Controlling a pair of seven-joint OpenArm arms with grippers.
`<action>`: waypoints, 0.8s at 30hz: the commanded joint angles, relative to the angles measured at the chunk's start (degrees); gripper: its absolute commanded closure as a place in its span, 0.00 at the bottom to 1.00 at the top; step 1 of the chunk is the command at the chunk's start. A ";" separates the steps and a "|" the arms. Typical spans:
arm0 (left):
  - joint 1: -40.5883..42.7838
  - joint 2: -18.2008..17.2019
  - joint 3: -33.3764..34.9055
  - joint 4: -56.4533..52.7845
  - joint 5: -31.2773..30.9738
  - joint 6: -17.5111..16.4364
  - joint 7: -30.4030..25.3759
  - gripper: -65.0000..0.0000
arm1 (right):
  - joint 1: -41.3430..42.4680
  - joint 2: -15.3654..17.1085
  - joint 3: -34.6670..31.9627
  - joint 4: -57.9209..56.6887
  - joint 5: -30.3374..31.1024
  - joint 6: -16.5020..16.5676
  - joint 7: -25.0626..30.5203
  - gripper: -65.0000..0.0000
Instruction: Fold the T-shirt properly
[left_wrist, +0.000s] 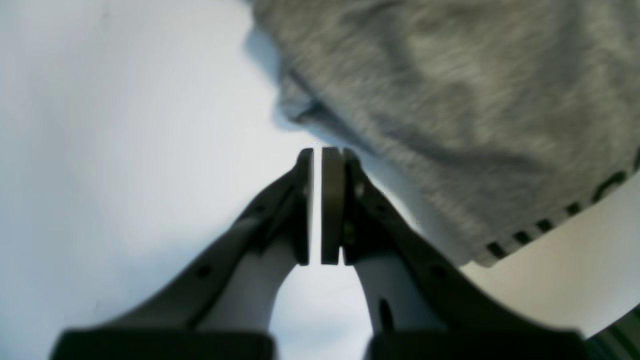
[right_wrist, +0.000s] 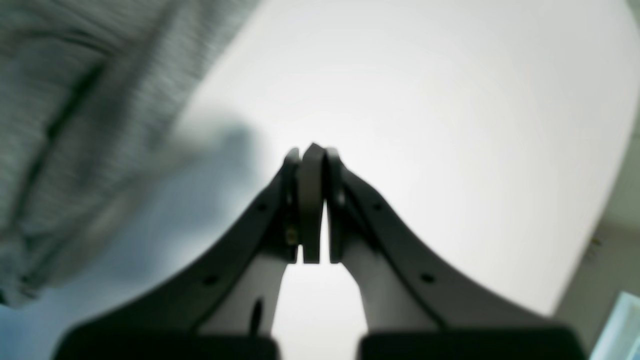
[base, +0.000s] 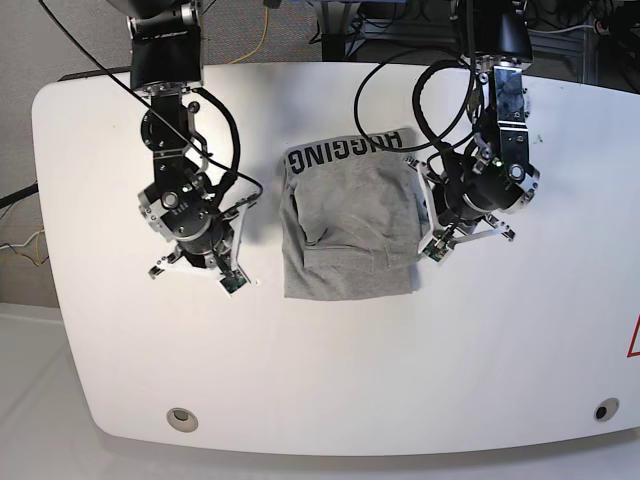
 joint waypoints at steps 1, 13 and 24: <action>-0.53 -1.36 -0.25 2.03 -0.55 -0.02 -0.69 0.99 | -1.04 2.06 0.30 2.39 0.15 -0.05 0.39 1.00; 3.52 -4.70 -2.28 5.02 -0.73 -0.10 -0.86 0.99 | -9.75 4.88 9.79 7.58 0.15 0.65 0.39 1.00; 7.65 -5.75 -6.41 5.28 -0.82 -0.10 -1.13 0.99 | -15.29 6.28 17.88 8.20 0.15 7.07 0.48 1.00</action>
